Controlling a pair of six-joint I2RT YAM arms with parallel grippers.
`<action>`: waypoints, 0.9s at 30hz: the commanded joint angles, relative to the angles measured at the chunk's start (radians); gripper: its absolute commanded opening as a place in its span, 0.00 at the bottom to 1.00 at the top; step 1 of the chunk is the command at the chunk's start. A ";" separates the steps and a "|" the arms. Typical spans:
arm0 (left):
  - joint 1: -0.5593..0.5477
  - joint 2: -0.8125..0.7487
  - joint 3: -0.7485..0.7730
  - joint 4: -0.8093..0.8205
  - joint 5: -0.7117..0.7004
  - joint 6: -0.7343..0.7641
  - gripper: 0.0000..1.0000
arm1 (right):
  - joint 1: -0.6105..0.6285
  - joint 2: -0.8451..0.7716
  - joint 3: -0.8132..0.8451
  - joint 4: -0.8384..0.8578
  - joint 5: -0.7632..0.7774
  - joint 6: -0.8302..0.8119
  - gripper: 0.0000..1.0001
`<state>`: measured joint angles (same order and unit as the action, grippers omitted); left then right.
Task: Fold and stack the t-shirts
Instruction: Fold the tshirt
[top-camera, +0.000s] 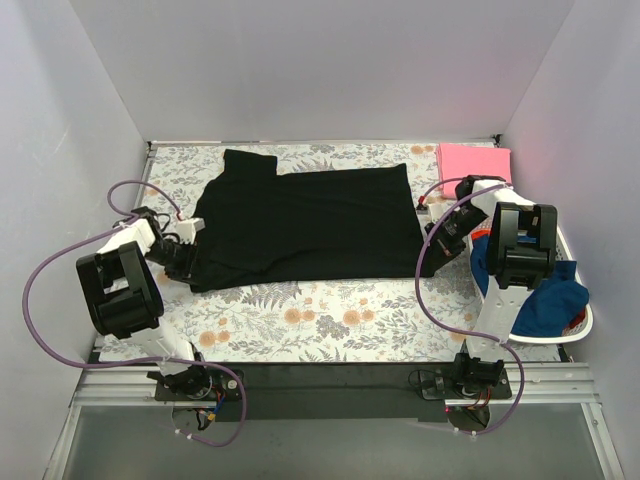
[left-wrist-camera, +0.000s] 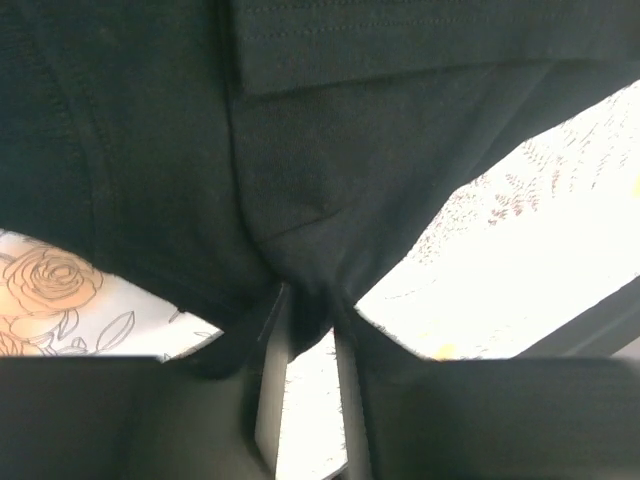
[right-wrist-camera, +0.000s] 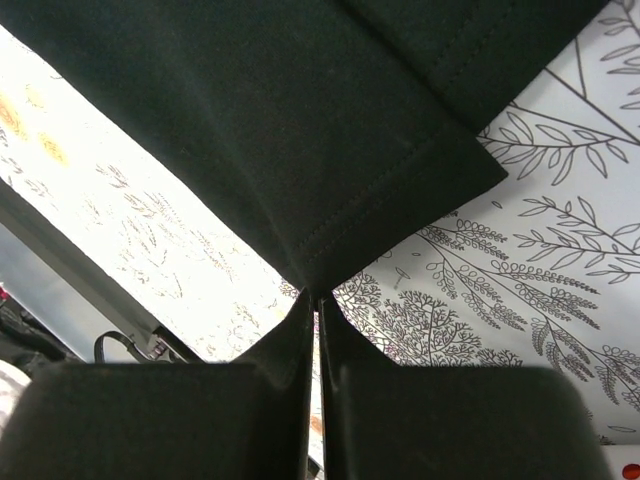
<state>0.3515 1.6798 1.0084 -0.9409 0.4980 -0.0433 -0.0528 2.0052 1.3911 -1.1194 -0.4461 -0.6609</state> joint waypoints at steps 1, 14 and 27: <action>0.009 -0.037 0.042 0.011 0.014 0.022 0.25 | 0.011 -0.019 0.005 -0.013 0.015 -0.026 0.06; -0.017 0.093 0.323 -0.049 0.189 -0.138 0.44 | 0.031 -0.013 0.233 -0.034 0.087 -0.069 0.43; -0.114 0.153 0.288 0.053 0.056 -0.242 0.49 | 0.186 0.105 0.348 -0.013 0.172 -0.151 0.60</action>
<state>0.2516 1.8282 1.3018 -0.9272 0.5907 -0.2588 0.1280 2.0796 1.7020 -1.1248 -0.3054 -0.7753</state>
